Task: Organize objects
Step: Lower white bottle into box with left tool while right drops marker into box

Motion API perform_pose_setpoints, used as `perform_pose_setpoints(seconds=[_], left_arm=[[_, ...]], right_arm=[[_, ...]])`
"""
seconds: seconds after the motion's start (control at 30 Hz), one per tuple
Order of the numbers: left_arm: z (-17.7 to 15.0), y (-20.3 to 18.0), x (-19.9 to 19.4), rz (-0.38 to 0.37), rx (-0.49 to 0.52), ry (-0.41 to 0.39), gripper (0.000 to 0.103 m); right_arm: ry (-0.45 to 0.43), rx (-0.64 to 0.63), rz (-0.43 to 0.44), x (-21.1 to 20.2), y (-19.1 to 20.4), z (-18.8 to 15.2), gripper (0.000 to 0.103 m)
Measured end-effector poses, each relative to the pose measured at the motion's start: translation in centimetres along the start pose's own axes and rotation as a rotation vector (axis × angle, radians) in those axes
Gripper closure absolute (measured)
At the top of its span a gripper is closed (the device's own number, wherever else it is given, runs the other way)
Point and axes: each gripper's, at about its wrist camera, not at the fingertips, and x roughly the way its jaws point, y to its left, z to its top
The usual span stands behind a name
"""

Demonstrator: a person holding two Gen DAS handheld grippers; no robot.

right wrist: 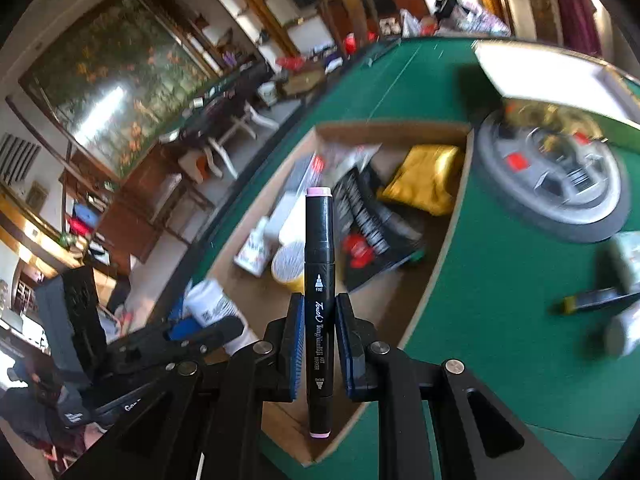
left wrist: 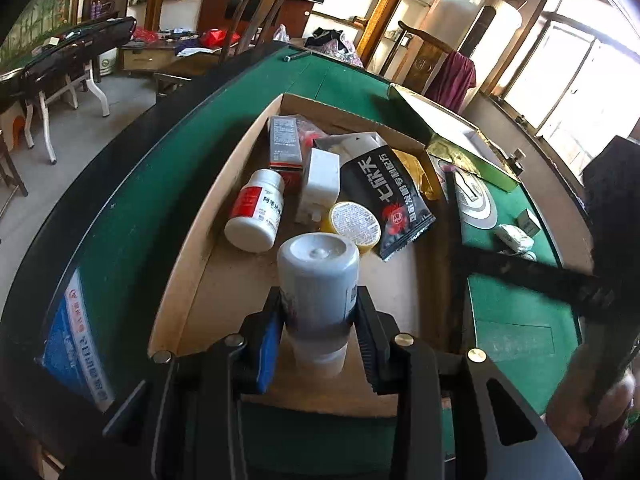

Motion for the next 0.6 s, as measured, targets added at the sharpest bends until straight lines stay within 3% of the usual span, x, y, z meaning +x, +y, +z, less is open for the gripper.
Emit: perform_pose_setpoints(seconds=[0.23, 0.43, 0.5, 0.6], left_arm=[[1.3, -0.6, 2.6, 0.03, 0.017, 0.055, 0.069], [1.2, -0.3, 3.6, 0.032, 0.004, 0.074, 0.07], [1.1, -0.3, 3.4, 0.012, 0.002, 0.068, 0.067], [0.9, -0.3, 2.4, -0.001, 0.0, 0.036, 0.05]], right_arm=[[0.07, -0.011, -0.046, 3.8, 0.1, 0.0, 0.086], [0.082, -0.015, -0.09, 4.6, -0.6, 0.7, 0.086], [0.09, -0.014, -0.103, 4.9, -0.7, 0.7, 0.086], [0.094, -0.009, -0.109, 5.1, -0.6, 0.8, 0.085]])
